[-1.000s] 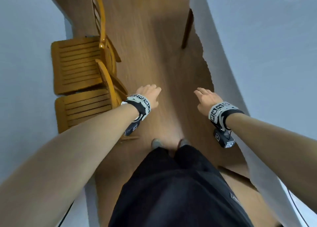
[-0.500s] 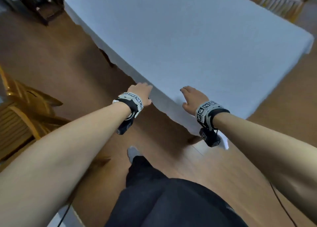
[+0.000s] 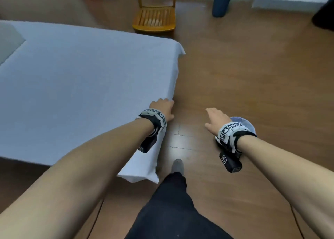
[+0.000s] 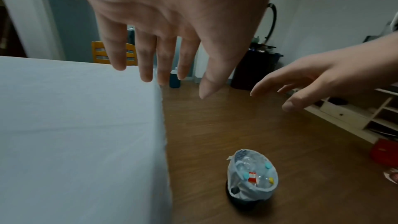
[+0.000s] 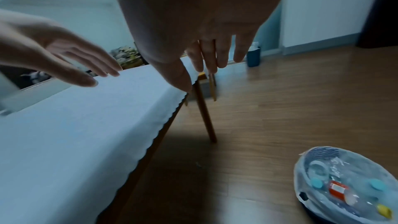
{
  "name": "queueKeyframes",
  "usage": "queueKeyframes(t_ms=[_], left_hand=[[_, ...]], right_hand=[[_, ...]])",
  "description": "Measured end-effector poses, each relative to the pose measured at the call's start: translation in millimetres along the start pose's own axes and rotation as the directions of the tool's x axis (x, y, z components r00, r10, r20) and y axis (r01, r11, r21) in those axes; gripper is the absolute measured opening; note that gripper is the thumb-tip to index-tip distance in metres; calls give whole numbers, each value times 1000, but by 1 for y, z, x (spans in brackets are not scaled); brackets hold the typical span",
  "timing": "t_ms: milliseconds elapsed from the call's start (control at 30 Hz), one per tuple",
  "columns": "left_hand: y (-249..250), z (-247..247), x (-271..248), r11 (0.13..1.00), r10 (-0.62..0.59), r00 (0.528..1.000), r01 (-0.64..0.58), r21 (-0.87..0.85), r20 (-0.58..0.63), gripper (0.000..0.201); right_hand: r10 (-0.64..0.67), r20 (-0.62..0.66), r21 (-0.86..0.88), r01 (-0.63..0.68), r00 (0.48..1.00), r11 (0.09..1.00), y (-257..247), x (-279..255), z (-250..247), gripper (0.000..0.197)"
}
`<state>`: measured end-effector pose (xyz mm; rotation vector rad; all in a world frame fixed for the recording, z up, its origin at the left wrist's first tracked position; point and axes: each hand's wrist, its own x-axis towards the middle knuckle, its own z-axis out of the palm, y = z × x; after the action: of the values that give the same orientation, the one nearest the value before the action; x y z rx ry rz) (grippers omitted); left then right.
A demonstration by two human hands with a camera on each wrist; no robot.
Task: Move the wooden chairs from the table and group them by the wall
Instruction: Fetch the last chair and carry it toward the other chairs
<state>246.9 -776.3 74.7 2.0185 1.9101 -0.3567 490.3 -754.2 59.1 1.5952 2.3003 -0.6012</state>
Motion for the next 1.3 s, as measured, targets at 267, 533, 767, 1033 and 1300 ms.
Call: queueKeyframes(t_ms=[267, 533, 767, 1033, 1300], left_hand=[[20, -78, 213, 996, 91, 996, -90, -24, 8, 45], [11, -174, 384, 1000, 10, 1000, -10, 9, 19, 54], [-2, -254, 529, 996, -83, 997, 83, 23, 1, 56], [-50, -334, 685, 988, -155, 988, 155, 1, -3, 60], [-132, -426, 891, 982, -179, 983, 181, -45, 35, 54]], right_hand=[[41, 25, -11, -40, 999, 999, 83, 153, -99, 63], [44, 53, 33, -46, 998, 998, 155, 303, -198, 61], [-9, 35, -21, 10, 999, 1000, 212, 468, -282, 52], [-99, 27, -81, 101, 995, 992, 221, 658, -387, 46], [-80, 125, -55, 87, 989, 995, 222, 877, -500, 62]])
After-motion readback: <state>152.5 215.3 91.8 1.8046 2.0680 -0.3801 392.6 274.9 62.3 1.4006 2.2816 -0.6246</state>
